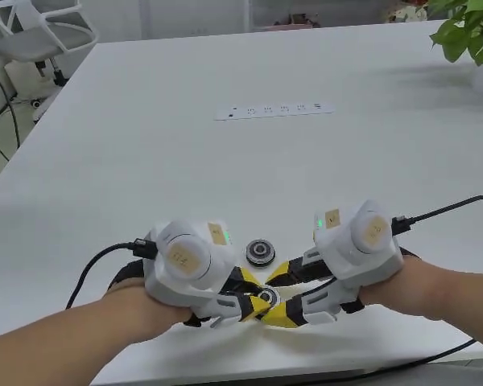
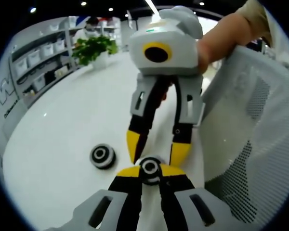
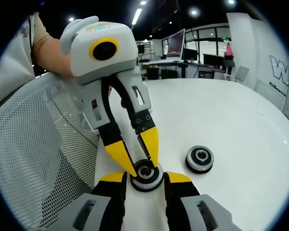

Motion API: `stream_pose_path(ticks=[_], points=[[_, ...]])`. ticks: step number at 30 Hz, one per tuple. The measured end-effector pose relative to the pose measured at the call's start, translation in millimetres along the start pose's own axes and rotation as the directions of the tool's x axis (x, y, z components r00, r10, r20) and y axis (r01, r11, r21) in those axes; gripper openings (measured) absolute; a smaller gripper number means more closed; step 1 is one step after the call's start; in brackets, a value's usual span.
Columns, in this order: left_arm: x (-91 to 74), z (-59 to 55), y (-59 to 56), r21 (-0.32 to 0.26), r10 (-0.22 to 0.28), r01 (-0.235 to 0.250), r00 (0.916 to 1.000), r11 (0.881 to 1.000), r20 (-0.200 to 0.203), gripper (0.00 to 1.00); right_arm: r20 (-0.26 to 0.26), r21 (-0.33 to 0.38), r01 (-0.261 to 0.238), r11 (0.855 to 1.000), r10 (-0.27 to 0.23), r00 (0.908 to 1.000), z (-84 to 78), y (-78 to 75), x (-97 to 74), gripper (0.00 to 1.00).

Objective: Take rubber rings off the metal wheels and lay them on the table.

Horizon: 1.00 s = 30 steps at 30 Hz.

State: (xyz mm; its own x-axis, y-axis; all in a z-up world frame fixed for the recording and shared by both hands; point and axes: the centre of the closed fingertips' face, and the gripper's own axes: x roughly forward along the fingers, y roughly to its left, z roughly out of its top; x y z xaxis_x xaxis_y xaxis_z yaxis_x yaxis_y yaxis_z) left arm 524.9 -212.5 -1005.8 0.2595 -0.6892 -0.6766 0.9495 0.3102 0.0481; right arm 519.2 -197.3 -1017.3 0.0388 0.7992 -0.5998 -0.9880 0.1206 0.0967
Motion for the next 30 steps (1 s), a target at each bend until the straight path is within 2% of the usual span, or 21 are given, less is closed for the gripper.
stream_pose_path(ticks=[8, 23, 26, 30], points=[[0.5, -0.3, 0.4, -0.001, 0.005, -0.005, 1.0000, 1.000, 0.004, 0.13, -0.013, -0.025, 0.015, 1.000, -0.015, 0.9998, -5.2, -0.8, -6.3, 0.24], [0.6, -0.2, 1.1, -0.006, 0.012, -0.012, 0.9999, 1.000, 0.012, 0.13, -0.034, -0.015, 0.028, 1.000, -0.028, 0.9990, -11.6, -0.8, -13.6, 0.16], [0.6, -0.2, 1.1, -0.006, 0.014, -0.014, 0.9998, 1.000, 0.011, 0.13, -0.053, -0.031, 0.038, 0.999, -0.039, 0.9978, -14.9, -2.7, -15.0, 0.10], [0.5, -0.4, 1.2, -0.008, 0.015, -0.015, 0.9998, 1.000, 0.012, 0.13, -0.052, -0.013, 0.036, 0.999, -0.037, 0.9980, -15.7, -3.0, -16.0, 0.06]])
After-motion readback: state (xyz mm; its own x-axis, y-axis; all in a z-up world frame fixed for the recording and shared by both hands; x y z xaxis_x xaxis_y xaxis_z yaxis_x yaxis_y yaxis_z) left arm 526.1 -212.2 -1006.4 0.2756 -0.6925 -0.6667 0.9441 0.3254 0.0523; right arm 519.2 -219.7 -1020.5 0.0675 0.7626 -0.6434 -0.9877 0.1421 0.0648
